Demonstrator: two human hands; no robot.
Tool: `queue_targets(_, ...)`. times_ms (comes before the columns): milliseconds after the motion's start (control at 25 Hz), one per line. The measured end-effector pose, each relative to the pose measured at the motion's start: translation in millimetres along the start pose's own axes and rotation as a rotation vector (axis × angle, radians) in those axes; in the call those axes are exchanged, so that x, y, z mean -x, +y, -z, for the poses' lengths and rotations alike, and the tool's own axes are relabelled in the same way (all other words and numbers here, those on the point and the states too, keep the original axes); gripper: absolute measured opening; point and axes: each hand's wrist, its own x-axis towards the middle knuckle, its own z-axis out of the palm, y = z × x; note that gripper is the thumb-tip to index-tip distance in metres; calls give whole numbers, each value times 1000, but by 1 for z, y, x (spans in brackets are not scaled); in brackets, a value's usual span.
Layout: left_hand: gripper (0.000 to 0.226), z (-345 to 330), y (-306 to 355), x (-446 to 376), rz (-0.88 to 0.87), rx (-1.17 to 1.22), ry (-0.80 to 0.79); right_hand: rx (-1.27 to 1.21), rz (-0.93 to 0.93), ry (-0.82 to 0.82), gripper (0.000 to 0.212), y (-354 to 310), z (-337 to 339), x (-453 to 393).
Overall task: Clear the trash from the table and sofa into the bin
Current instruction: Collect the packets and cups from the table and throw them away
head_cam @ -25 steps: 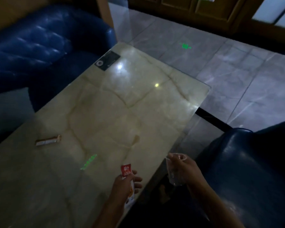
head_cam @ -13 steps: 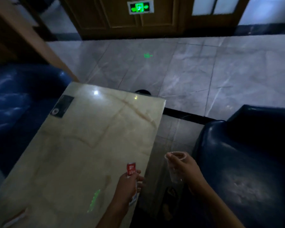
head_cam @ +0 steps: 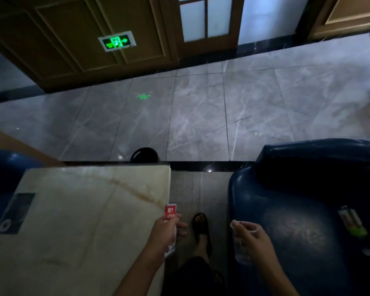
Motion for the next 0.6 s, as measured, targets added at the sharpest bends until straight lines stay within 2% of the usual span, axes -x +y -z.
queue_targets(160, 19, -2, 52, -65, -16, 34, 19, 11, 33, -73, 54, -59, -12, -57)
queue_targets(240, 17, 4, 75, -95, 0, 58, 42, 89, 91, -30, 55, -99, -27, -86)
queue_targets(320, 16, 11, 86, -115, 34, 86, 86, 189, 152, 31, 56, -136, -44, -107)
queue_targets(600, 10, 52, 111, -174, 208, 246, 243, 449, 285, -64, 62, -246, -111, -199)
